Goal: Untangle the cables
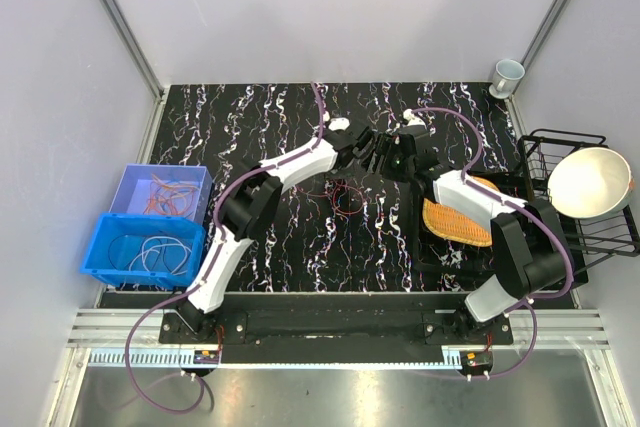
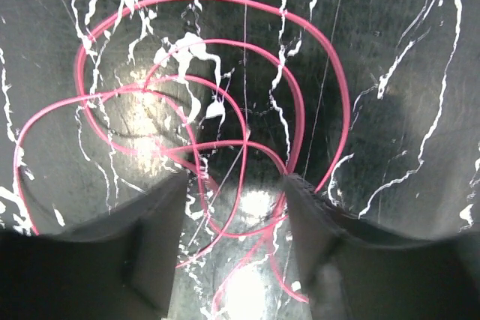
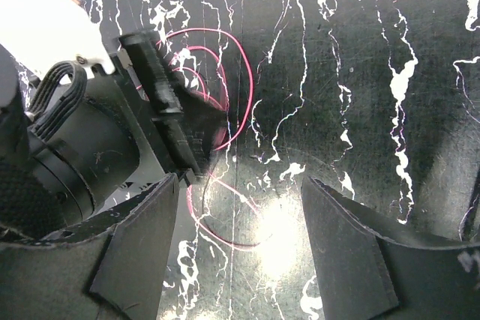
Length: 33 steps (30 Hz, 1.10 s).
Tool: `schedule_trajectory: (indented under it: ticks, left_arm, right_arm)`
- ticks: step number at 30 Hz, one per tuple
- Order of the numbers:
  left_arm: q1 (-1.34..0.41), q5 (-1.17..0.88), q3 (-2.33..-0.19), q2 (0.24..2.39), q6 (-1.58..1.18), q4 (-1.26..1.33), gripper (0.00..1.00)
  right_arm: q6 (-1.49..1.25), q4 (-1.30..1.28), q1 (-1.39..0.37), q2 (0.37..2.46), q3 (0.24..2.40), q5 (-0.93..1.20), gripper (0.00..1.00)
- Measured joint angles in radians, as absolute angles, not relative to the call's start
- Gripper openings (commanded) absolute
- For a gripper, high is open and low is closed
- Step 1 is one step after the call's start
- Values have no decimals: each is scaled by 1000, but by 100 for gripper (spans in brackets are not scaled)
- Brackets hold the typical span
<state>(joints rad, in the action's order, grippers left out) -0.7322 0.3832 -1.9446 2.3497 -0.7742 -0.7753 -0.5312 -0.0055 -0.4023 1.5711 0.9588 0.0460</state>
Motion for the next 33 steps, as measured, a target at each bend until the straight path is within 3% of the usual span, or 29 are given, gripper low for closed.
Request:
schedule_trajectory:
  ticks: [4, 33]
  left_arm:
    - [-733, 398, -1898, 2328, -783, -730, 0]
    - [-732, 329, -1456, 1958, -682, -574, 0]
  right_arm:
    - [-532, -6, -399, 1572, 959, 46, 73]
    - [-540, -5, -390, 1596, 959, 56, 72]
